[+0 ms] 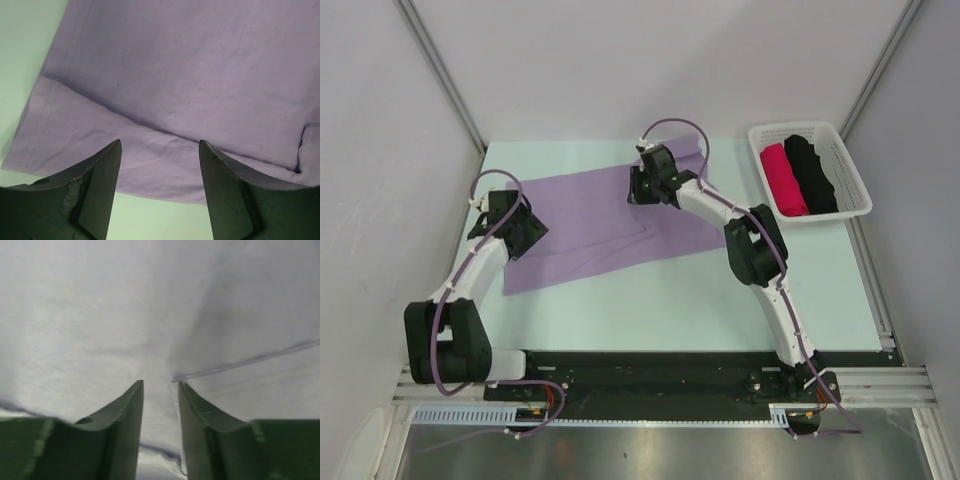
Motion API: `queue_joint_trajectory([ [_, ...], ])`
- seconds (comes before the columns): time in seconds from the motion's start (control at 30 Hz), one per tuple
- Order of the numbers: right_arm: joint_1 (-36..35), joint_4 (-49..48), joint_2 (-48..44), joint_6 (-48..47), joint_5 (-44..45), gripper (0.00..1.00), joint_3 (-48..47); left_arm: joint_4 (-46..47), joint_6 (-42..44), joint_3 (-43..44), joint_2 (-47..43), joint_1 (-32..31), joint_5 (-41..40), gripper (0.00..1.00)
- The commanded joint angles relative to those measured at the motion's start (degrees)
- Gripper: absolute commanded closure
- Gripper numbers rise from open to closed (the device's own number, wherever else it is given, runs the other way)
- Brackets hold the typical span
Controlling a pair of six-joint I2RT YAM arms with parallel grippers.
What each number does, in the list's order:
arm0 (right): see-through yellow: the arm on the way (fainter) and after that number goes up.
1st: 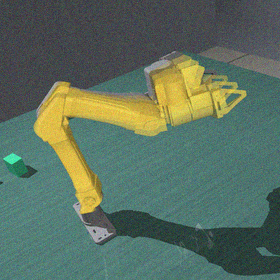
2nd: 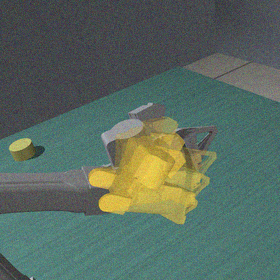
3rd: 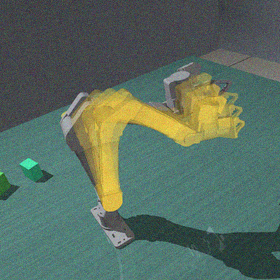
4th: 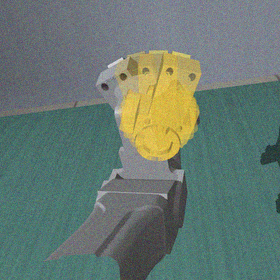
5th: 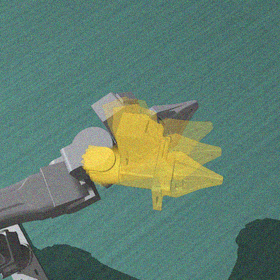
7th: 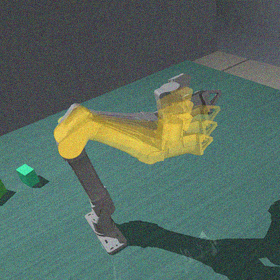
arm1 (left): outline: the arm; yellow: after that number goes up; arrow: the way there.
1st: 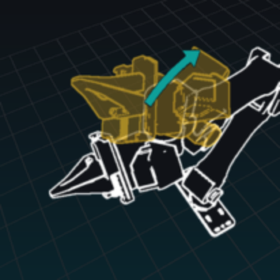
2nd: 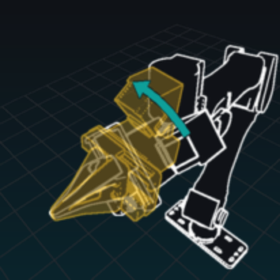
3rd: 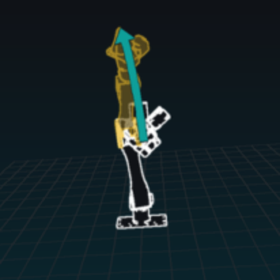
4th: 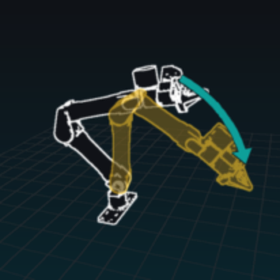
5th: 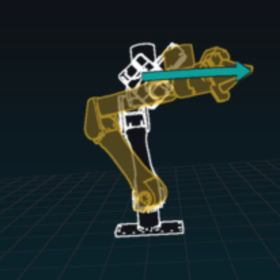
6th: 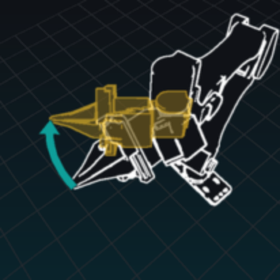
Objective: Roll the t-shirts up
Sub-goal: Fold the T-shirt at the center of the board.
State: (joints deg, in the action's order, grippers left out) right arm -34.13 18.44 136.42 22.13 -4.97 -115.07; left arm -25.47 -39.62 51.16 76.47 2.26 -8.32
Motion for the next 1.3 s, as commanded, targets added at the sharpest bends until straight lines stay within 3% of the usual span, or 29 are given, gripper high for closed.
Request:
queue_joint_trajectory([
  [0.0,-0.24,-0.77,-0.10,-5.95,-2.15,0.57,-5.78,3.32,-1.16,5.79,3.58,1.51,1.28,0.31],
  [0.3,7.84,-5.78,-2.39,-2.79,0.92,0.47,-7.44,7.89,6.12,20.73,17.04,4.06,-3.81,0.32],
  [0.43,10.83,2.65,-0.71,-1.57,3.56,0.48,-12.03,3.86,6.40,25.22,21.00,4.59,-1.88,0.33],
  [0.5,11.80,2.84,-5.51,-1.21,4.97,0.47,-7.57,2.63,3.68,22.34,19.43,4.59,-1.18,0.32],
  [0.63,13.73,-1.20,-17.02,3.96,5.60,0.45,14.70,-0.62,-1.07,13.99,12.84,4.59,-3.01,0.32],
  [0.77,14.35,-2.10,-26.02,6.35,6.54,0.46,28.54,-4.04,-2.04,6.78,5.56,6.87,-4.43,0.37],
  [1.03,14.79,0.81,-35.61,6.88,10.69,0.46,39.91,-7.75,-3.89,2.37,1.66,8.55,-8.99,0.45],
  [1.2,14.71,-8.75,-34.91,3.89,3.59,0.46,40.01,-8.10,-6.17,2.89,6.32,8.64,-10.93,0.46],
  [1.27,14.09,-11.74,-34.03,1.44,4.97,0.44,38.52,-7.58,-6.88,3.07,9.04,8.72,-11.19,0.46],
])
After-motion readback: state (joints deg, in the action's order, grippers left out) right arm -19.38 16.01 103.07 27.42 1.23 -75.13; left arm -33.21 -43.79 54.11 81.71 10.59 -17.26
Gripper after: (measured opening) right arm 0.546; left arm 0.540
